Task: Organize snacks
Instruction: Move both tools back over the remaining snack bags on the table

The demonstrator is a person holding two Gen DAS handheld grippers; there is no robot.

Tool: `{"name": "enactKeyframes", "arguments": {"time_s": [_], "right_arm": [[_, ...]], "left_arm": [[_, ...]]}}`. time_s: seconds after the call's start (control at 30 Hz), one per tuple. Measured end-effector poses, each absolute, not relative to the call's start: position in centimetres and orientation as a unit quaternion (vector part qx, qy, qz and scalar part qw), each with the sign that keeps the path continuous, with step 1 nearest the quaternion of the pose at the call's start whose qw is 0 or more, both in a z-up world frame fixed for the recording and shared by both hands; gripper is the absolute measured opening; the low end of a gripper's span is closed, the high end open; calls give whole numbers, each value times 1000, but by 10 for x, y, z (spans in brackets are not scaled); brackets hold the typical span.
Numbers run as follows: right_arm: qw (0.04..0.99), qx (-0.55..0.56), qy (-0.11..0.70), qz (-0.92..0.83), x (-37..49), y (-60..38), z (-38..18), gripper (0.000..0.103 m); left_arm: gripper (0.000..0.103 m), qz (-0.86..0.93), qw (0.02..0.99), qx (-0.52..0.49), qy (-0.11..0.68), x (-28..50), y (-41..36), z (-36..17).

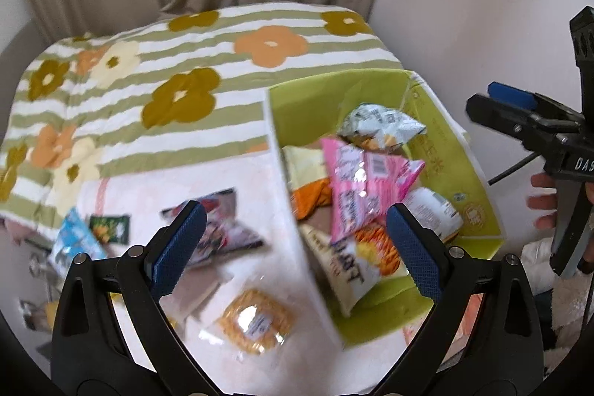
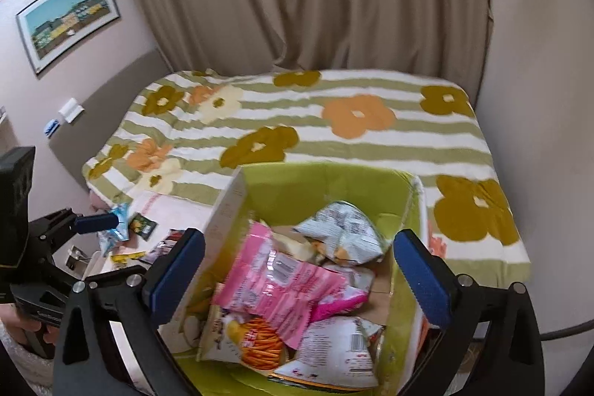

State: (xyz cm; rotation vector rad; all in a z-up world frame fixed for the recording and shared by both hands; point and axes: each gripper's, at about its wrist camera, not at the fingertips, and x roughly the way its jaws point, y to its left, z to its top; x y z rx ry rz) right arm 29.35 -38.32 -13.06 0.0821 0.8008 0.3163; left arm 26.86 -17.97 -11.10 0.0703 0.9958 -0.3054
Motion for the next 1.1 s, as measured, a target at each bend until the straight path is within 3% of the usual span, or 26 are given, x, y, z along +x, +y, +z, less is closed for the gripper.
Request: {"name": "enactKeyframes", "arguments": {"time_s": [0.57,0.83,1.1], "right_arm": [[881,17,390,267,270,-238,-125,102],[857,46,450,245,277,-152,-169,102],[832,106,519,163,281,-105,-229,102]], "left_arm": [[97,-27,881,19,471,230,11,-101],[97,-57,855,55,513,259,102,-135],[97,-120,816,95,558,296,141,-195]]}}
